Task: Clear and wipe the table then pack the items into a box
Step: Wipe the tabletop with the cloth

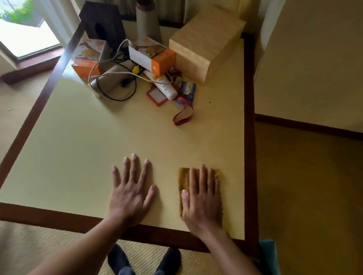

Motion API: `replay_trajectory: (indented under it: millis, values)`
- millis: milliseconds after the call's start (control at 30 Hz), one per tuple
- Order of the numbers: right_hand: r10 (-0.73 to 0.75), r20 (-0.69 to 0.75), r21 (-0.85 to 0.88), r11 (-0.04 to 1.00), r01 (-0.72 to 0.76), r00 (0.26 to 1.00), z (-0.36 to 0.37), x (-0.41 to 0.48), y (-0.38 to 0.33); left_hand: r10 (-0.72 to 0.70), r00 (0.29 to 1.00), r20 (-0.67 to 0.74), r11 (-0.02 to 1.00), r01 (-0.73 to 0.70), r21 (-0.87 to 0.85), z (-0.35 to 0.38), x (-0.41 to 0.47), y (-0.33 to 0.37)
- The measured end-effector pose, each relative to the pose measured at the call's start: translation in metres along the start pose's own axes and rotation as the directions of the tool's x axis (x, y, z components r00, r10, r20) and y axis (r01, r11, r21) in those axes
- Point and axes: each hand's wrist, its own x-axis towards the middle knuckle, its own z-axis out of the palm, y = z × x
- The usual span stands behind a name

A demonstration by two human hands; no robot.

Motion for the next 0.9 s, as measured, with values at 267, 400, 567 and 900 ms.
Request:
replay_trajectory:
  millis: [267, 400, 567, 900]
  values:
    - [-0.17, 0.067, 0.027, 0.985, 0.169, 0.983, 0.003, 0.079, -0.076, -0.054, 0.989, -0.138, 0.947, 0.007, -0.322, -0.005, -0.001, -0.028]
    - [-0.287, 0.107, -0.023, 0.956, 0.291, 0.952, -0.001, 0.138, -0.115, -0.083, 0.986, -0.144, 0.989, 0.063, -0.137, -0.019, 0.005, -0.089]
    - [-0.198, 0.034, -0.048, 0.979, 0.199, 0.98, -0.011, 0.202, -0.122, -0.037, 0.999, 0.021, 0.999, 0.038, -0.026, -0.036, 0.017, -0.152]
    - [0.079, -0.08, -0.036, 0.996, -0.082, 0.994, 0.006, 0.191, -0.169, 0.006, 0.991, 0.132, 0.997, 0.004, -0.072, -0.054, 0.018, -0.153]
